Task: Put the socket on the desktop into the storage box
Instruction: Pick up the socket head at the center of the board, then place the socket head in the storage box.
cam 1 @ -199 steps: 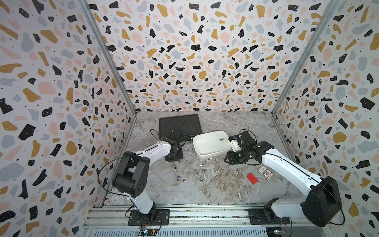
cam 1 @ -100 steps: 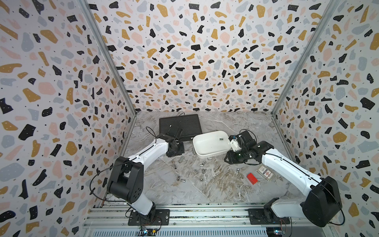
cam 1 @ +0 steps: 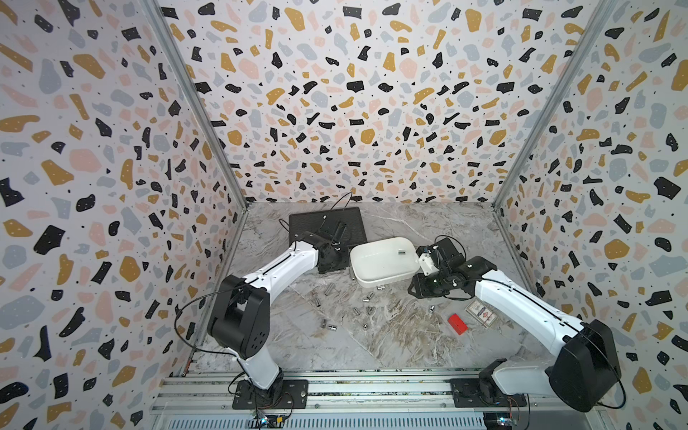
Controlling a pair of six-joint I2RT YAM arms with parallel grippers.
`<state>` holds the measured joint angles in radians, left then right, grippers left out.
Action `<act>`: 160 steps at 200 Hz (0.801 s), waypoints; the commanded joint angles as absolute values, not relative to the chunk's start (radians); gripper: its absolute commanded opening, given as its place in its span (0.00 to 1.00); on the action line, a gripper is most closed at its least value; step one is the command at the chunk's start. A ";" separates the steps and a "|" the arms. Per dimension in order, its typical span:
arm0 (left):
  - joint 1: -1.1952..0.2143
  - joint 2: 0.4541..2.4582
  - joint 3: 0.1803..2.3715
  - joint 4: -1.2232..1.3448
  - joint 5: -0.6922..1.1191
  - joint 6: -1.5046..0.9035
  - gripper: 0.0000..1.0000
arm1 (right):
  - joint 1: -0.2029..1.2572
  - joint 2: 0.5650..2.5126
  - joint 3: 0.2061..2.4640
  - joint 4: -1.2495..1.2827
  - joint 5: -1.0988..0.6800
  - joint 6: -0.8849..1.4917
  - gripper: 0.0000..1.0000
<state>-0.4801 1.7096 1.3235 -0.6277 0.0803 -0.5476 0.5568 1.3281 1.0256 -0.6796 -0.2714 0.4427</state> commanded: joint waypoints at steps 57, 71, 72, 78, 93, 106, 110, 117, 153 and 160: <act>-0.553 1.829 1.480 -0.643 0.113 -0.562 0.01 | 0.562 1.287 1.014 -0.689 -0.252 0.448 0.38; -0.568 1.852 1.500 -0.645 0.112 -0.558 0.01 | 0.561 1.287 1.015 -0.690 -0.251 0.446 0.38; -0.568 1.853 1.502 -0.646 0.113 -0.558 0.01 | 0.561 1.288 1.015 -0.690 -0.250 0.446 0.38; -0.574 1.866 1.511 -0.648 0.111 -0.558 0.01 | 0.561 1.287 1.014 -0.690 -0.250 0.446 0.38; -0.586 1.892 1.534 -0.653 0.110 -0.554 0.01 | 0.562 1.287 1.018 -0.693 -0.249 0.445 0.38; -0.593 1.922 1.554 -0.656 0.112 -0.552 0.01 | 0.562 1.286 1.020 -0.694 -0.245 0.445 0.38; -0.595 1.929 1.562 -0.658 0.112 -0.552 0.01 | 0.561 1.287 1.020 -0.695 -0.243 0.444 0.38; -0.600 1.942 1.572 -0.663 0.114 -0.549 0.01 | 0.561 1.286 1.021 -0.696 -0.242 0.444 0.38; -0.612 1.982 1.594 -0.668 0.112 -0.541 0.01 | 0.561 1.284 1.025 -0.703 -0.237 0.442 0.38; -0.613 1.990 1.598 -0.670 0.113 -0.541 0.02 | 0.560 1.284 1.026 -0.704 -0.236 0.441 0.38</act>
